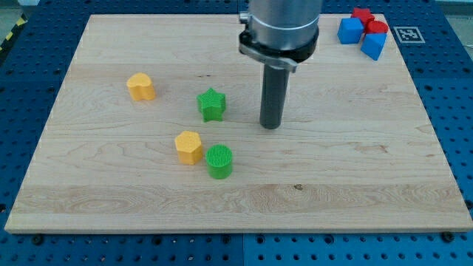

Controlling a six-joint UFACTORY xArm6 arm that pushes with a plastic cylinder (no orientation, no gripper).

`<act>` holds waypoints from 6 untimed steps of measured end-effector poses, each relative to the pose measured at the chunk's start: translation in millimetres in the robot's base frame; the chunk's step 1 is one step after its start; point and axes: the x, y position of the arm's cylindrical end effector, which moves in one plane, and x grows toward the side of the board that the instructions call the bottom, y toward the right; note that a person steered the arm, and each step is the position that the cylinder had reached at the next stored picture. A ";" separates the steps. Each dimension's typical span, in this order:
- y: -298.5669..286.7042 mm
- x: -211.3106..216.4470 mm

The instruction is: Push the green star closer to yellow heart

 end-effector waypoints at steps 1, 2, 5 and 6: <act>-18.3 -8.4; -63.0 -8.4; -151.8 -8.4; -114.1 -8.4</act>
